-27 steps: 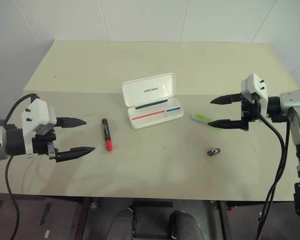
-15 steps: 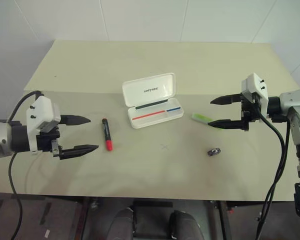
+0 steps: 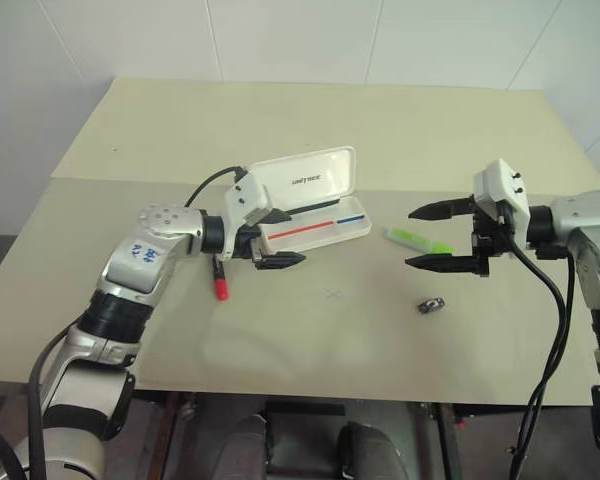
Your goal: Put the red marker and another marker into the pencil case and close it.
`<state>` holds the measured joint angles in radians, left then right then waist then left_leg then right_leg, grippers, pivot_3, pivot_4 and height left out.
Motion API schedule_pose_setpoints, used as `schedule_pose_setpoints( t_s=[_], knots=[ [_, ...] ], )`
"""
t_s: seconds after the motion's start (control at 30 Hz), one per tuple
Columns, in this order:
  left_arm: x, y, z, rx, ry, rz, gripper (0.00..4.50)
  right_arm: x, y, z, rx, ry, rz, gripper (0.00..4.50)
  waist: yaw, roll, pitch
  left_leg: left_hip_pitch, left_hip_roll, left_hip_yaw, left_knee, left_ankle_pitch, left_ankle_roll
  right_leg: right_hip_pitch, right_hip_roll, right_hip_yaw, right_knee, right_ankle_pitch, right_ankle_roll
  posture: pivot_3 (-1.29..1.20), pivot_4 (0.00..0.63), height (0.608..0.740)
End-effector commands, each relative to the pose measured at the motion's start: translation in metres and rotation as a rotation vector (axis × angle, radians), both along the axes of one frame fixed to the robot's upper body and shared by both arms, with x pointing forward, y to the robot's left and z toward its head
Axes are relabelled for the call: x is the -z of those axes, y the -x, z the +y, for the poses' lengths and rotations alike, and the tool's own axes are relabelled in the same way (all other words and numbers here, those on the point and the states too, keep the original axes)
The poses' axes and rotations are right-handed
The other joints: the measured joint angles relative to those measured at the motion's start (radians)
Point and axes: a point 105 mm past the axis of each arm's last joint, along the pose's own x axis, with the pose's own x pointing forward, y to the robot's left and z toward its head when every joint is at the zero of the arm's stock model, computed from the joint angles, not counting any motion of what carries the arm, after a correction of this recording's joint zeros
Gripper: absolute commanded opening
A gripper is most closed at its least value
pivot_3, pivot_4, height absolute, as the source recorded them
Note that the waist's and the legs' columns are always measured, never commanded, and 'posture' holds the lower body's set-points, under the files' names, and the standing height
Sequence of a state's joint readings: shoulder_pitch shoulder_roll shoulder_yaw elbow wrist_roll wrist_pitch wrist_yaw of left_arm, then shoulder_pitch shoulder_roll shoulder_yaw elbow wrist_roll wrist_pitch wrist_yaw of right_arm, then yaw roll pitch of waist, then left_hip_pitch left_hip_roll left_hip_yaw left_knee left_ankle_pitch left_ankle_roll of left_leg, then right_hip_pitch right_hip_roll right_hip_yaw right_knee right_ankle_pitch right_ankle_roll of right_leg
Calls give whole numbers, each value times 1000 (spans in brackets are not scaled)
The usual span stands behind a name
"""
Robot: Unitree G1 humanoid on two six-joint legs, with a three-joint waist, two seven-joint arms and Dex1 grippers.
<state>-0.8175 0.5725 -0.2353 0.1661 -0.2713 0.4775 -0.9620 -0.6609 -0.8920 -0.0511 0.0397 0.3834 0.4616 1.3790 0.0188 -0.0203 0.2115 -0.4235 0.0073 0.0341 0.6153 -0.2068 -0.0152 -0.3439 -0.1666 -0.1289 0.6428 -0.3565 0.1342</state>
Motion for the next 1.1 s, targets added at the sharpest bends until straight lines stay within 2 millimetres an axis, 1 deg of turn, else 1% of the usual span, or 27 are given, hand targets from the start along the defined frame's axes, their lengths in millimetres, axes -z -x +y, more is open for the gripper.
schedule_pose_setpoints(
  t_s=[0.03, 0.1, 0.2, 0.23, 0.27, 0.33, 0.43, 0.47, 0.53, 0.63, 0.67, 0.77, 0.9, 1.0, 1.1],
  knots=[
    [-1, -7, -9, 22, -21, -33, 4485, -21, 8, -7, 41, -20, -77, 4500, 4, 0, 0, 1, 0, 0, 0, 0, 0, 1, 0, 0, 0, 0, 0, 0, 150, 740],
    [7, -11, -15, 21, -30, -11, 4485, -20, 11, -11, 62, -25, -81, 4500, 6, -1, 0, 1, 0, 0, 0, 0, 0, 1, 0, 0, -1, 0, 0, 0, 150, 740],
    [13, -14, -22, 31, -28, 11, 4485, -20, 15, -14, 84, -29, -84, 4500, 8, -1, 1, 0, 0, 0, 0, 0, 0, 1, 0, 0, -2, 0, 0, 0, 150, 740],
    [15, -14, -23, 33, -30, 15, 4091, -20, 16, -15, 94, -30, -85, 4500, 7, -1, 1, 0, 0, 0, 0, 0, 0, 1, 0, 0, -2, 0, 0, 0, 150, 740],
    [16, -15, -24, 35, -32, 18, 3884, -20, 16, -16, 101, -30, -86, 4500, 7, -1, 1, 0, 0, 0, 0, 0, 0, 1, 0, 0, -2, 0, 0, 0, 150, 740],
    [21, -15, -24, 37, -54, 25, 3191, -20, 18, -16, 109, -33, -89, 4500, 6, -1, 1, 0, 0, 0, 0, 0, 0, 1, 0, 0, -1, 0, 0, 0, 150, 740],
    [43, -28, -17, -42, -180, 5, 2189, -23, 20, -19, 128, -35, -100, 4500, 5, -1, 1, 0, 0, 0, 0, 0, 0, 1, 0, 0, -1, 0, 0, 0, 150, 740],
    [47, -32, -14, -62, -211, -11, 1804, -24, 21, -19, 131, -36, -102, 4500, 6, -1, 1, 0, 1, 0, 0, 0, 0, 1, 0, 0, -1, 0, 0, 0, 150, 740],
    [48, -39, -12, -105, -221, -13, 1146, -25, 22, -20, 139, -36, -104, 4500, 5, -2, 1, 1, 0, 0, 0, 0, 0, 1, 0, 0, -1, 0, 0, 0, 150, 740],
    [48, -43, -10, -124, -227, -19, 137, -25, 22, -21, 146, -36, -106, 4500, 6, -2, 1, 1, 1, 0, 1, 0, 0, 2, 0, -1, -1, 0, 0, 0, 150, 740],
    [47, -44, -10, -123, -225, -21, 27, -25, 22, -21, 148, -36, -108, 4500, 6, -2, 1, 1, 1, 0, 1, 0, 0, 2, 0, -1, -1, 0, 0, 0, 150, 740],
    [44, -44, -11, -117, -209, -26, 27, -26, 21, -21, 152, -36, -111, 4500, 6, -2, 1, 1, 1, 0, 2, 0, 0, 2, 0, 0, 0, 0, 0, 0, 150, 740],
    [31, -36, -12, -64, -151, -36, 27, -26, 21, -21, 152, -36, -114, 4500, 6, -2, 1, 1, 1, 0, 3, 0, 0, 2, 0, 0, 0, 1, 0, 0, 150, 740],
    [17, -20, -9, 9, -123, -75, 27, -27, 21, -23, 152, -26, -113, 4500, 1, -2, 1, 0, 1, 1, 1, 0, 0, 1, 0, 0, -1, 1, 0, 0, 150, 740],
    [0, 7, -6, 102, -114, -120, 27, -27, 21, -26, 153, -14, -110, 4500, -3, -2, 1, 0, 2, 1, -1, 0, 0, 0, 1, 0, -2, 1, 0, 0, 150, 740]
  ],
)
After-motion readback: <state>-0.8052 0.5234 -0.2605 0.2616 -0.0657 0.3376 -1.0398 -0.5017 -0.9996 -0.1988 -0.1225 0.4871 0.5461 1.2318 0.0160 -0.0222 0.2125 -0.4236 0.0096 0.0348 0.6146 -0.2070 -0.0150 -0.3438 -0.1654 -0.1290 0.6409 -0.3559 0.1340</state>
